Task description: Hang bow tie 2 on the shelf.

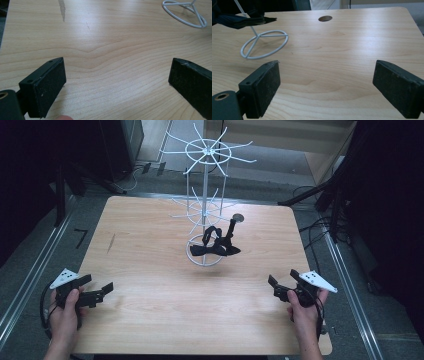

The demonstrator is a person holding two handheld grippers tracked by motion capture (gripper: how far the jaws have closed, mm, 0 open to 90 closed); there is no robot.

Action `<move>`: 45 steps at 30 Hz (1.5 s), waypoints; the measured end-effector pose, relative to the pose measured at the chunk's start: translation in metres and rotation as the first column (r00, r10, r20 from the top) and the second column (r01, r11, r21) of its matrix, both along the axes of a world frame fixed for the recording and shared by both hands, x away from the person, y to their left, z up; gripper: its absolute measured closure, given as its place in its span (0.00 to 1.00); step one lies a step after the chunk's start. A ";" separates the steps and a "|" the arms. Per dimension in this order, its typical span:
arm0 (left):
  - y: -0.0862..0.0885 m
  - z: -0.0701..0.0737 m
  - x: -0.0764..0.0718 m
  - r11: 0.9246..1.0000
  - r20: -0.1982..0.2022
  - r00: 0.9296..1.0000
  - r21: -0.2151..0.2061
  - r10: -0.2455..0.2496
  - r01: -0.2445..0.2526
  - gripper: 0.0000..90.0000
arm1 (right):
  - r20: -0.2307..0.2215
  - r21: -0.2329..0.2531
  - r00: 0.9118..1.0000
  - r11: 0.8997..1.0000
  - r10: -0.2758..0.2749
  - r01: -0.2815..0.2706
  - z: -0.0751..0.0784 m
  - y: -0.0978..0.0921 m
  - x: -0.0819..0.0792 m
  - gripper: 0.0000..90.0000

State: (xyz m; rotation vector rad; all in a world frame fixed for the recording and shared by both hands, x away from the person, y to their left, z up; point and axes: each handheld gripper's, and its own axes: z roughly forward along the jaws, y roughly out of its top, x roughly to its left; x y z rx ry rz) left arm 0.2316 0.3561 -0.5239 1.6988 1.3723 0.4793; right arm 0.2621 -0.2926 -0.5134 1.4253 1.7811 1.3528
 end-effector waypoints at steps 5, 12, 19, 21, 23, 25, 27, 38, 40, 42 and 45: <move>0.000 0.000 0.000 1.000 -0.001 1.000 0.000 0.000 0.000 0.02 | -0.008 0.008 1.000 1.000 -0.018 0.018 -0.003 -0.012 -0.007 0.09; 0.000 0.000 0.000 1.000 -0.001 1.000 0.001 0.001 -0.001 0.02 | -0.019 0.004 0.999 0.999 -0.042 0.042 -0.008 -0.027 -0.017 0.09; 0.000 0.000 0.000 1.000 -0.001 1.000 0.000 0.002 -0.002 0.02 | -0.035 -0.005 0.998 0.998 -0.057 0.057 -0.014 -0.039 -0.027 0.09; 0.000 0.000 0.000 1.000 0.000 1.000 0.001 0.002 -0.002 0.02 | -0.040 -0.004 0.997 0.998 -0.065 0.065 -0.016 -0.043 -0.030 0.09; 0.000 0.000 0.000 1.000 0.000 1.000 0.001 0.002 -0.002 0.02 | -0.045 -0.004 0.997 0.998 -0.069 0.069 -0.017 -0.047 -0.033 0.09; 0.000 0.000 0.000 1.000 0.000 1.000 0.001 0.001 -0.001 0.02 | -0.051 -0.006 0.996 0.997 -0.075 0.074 -0.019 -0.050 -0.036 0.09; 0.000 0.000 0.000 1.000 0.000 1.000 0.001 0.002 -0.002 0.02 | -0.057 -0.009 0.995 0.997 -0.079 0.079 -0.021 -0.053 -0.038 0.09; 0.000 0.000 0.000 1.000 0.001 1.000 0.000 0.002 -0.002 0.02 | -0.080 0.001 0.992 0.995 -0.098 0.098 -0.029 -0.072 -0.053 0.09; 0.000 0.000 0.000 1.000 0.001 1.000 -0.001 0.002 -0.002 0.02 | -0.082 -0.001 0.991 0.995 -0.103 0.104 -0.031 -0.075 -0.055 0.09; 0.000 0.000 0.000 1.000 0.000 1.000 -0.001 0.002 -0.002 0.02 | -0.086 0.001 0.991 0.994 -0.105 0.105 -0.032 -0.078 -0.058 0.09; 0.000 0.000 0.000 1.000 0.001 1.000 -0.001 0.002 -0.002 0.02 | -0.091 -0.008 0.990 0.994 -0.110 0.109 -0.035 -0.082 -0.061 0.09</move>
